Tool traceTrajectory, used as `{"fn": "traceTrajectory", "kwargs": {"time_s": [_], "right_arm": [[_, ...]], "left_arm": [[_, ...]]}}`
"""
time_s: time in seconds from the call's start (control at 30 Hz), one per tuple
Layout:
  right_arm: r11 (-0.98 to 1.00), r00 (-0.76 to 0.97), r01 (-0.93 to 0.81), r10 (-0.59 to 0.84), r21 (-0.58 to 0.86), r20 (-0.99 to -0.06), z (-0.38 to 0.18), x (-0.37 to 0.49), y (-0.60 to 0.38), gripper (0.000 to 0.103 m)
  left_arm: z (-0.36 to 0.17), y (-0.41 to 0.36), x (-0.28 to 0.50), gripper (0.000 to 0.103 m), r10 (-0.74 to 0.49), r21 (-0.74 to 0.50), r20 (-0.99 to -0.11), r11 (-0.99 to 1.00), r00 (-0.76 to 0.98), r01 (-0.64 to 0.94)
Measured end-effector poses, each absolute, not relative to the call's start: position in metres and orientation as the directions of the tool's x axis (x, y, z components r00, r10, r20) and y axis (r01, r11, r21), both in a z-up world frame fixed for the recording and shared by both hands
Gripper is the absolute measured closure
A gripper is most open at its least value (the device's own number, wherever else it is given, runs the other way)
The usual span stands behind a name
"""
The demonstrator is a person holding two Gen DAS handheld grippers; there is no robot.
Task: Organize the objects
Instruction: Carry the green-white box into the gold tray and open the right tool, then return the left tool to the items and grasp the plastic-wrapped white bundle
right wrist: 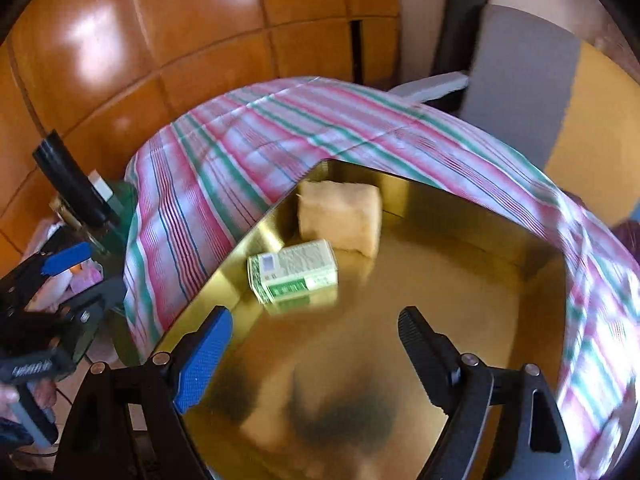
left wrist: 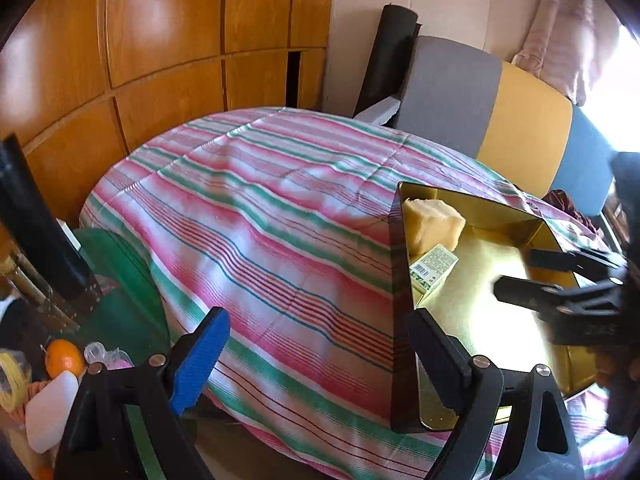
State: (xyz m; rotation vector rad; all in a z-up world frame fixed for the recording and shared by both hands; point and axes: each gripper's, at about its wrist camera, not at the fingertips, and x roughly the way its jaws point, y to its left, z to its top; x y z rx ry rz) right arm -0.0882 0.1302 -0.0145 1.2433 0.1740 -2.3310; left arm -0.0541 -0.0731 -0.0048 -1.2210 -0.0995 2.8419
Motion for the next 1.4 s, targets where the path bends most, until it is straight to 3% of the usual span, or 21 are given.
{"fn": "traceTrajectory", "kwargs": {"time_s": [0.47, 0.73, 1.17, 1.4], "right_arm": [[-0.984, -0.615, 0.119, -0.175, 0.129, -0.769, 0.005, -0.015, 0.274, 0.016], [-0.985, -0.618, -0.123, -0.022, 0.124, -0.786, 0.004, 0.021, 0.371, 0.016], [-0.793, -0.586, -0.583, 0.262, 0.174, -0.767, 0.019, 0.103, 0.544, 0.016], [-0.693, -0.577, -0.668, 0.250, 0.272, -0.778, -0.003, 0.124, 0.581, 0.016]], "left_arm": [[0.004, -0.007, -0.044, 0.012, 0.155, -0.074, -0.720, -0.986, -0.676, -0.147], [0.017, 0.059, -0.039, 0.012, 0.263, -0.059, -0.707, -0.947, -0.657, -0.315], [0.045, 0.184, -0.021, 0.015, 0.429, -0.007, -0.671, -0.819, -0.605, -0.573], [0.039, 0.255, -0.017, 0.021, 0.481, -0.025, -0.709, -0.749, -0.516, -0.662]]}}
